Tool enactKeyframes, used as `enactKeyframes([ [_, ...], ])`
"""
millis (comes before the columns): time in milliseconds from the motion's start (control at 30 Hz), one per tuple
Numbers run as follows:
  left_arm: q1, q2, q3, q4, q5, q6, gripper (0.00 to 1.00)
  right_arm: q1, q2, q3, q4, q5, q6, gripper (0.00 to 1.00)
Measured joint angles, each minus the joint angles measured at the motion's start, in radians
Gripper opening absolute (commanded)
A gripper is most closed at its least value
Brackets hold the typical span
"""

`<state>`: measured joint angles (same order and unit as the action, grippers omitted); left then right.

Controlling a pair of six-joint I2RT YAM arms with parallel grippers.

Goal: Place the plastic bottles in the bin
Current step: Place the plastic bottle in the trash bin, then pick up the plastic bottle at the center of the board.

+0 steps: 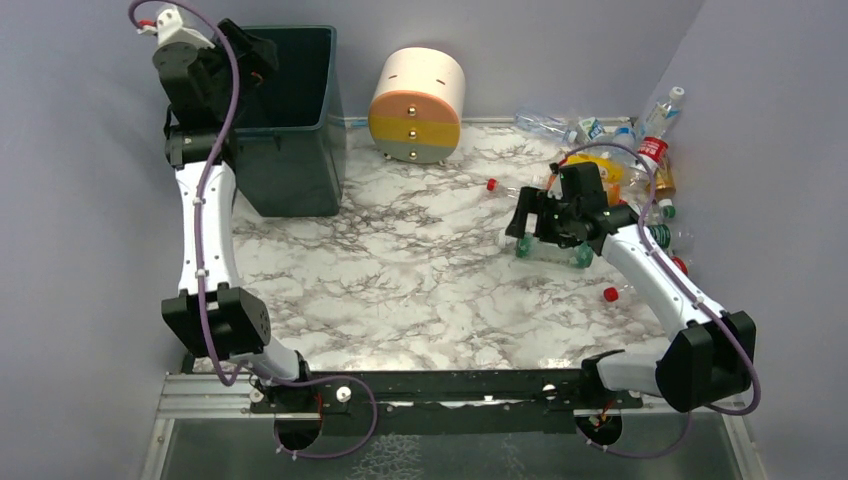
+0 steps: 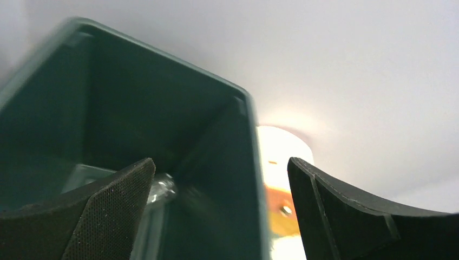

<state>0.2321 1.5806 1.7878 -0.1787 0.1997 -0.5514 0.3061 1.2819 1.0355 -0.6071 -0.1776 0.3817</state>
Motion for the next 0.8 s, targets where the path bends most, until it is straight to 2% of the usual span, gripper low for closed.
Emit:
enactKeyframes([
  [167, -0.163, -0.149, -0.101, -0.040, 0.041, 0.036, 0.99, -0.024, 0.001, 0.018, 0.001, 0.124, -0.054, 0.99],
  [367, -0.365, -0.338, -0.401, -0.055, 0.063, 0.049, 0.99, -0.023, 0.048, 0.079, 0.029, 0.172, -0.243, 0.97],
  [600, -0.515, -0.362, -0.650, -0.111, 0.051, 0.060, 0.99, -0.019, 0.252, 0.129, 0.028, 0.193, -0.422, 0.96],
  [800, -0.563, -0.372, -0.690, -0.124, 0.048, 0.071, 0.99, -0.014, 0.412, 0.197, -0.012, 0.192, -0.499, 0.97],
])
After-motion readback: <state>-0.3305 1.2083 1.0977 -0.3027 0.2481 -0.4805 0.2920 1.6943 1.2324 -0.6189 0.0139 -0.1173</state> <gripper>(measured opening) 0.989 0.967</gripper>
